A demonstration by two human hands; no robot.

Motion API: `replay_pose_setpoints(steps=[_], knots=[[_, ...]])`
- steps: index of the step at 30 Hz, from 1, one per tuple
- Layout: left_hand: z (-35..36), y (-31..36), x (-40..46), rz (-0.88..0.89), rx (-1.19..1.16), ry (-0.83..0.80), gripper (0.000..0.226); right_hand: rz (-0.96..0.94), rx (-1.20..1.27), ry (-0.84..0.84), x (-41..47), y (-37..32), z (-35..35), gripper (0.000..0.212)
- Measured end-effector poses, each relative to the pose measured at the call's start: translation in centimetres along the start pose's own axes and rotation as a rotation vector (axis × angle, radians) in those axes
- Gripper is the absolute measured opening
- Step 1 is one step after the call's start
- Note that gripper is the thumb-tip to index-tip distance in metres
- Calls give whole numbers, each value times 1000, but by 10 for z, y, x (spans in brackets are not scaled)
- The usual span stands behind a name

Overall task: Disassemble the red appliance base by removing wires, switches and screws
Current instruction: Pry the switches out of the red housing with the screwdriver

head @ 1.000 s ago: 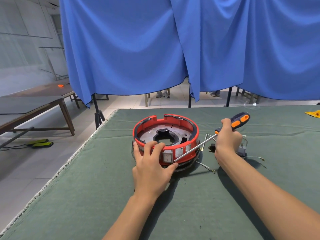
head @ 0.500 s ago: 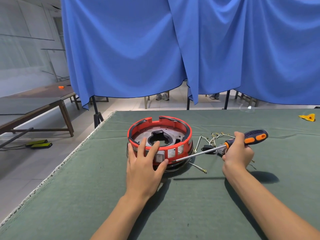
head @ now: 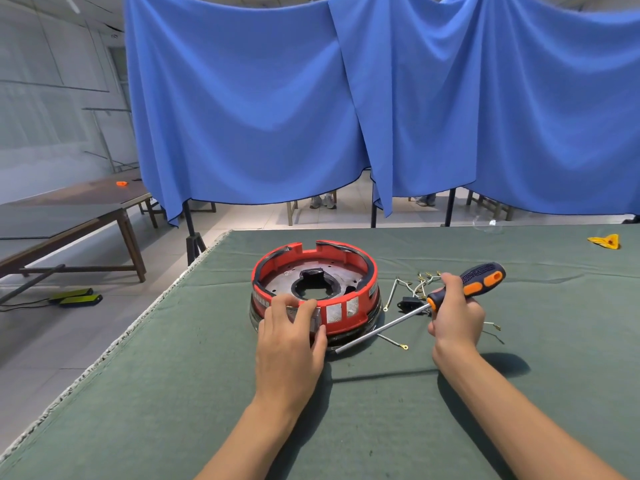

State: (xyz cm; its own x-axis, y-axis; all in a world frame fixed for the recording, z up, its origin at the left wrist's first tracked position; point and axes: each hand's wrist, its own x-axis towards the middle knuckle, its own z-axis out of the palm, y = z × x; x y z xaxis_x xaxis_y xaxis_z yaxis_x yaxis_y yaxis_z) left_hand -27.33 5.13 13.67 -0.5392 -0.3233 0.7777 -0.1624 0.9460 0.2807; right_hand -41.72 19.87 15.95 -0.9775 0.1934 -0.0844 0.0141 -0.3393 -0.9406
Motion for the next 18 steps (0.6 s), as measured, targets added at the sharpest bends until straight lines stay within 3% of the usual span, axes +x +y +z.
replay_pose_setpoints(steps=[4, 11, 18], knots=[[-1, 2, -1, 22, -116, 2, 29, 23, -8, -63, -6, -1, 2, 37], [-6, 5, 1, 16, -227, 90, 39, -45, -51, -194, -13, -17, 5, 38], [-9, 22, 1, 63, -398, 203, 29, 280, 49, -508, -20, -57, 13, 15]])
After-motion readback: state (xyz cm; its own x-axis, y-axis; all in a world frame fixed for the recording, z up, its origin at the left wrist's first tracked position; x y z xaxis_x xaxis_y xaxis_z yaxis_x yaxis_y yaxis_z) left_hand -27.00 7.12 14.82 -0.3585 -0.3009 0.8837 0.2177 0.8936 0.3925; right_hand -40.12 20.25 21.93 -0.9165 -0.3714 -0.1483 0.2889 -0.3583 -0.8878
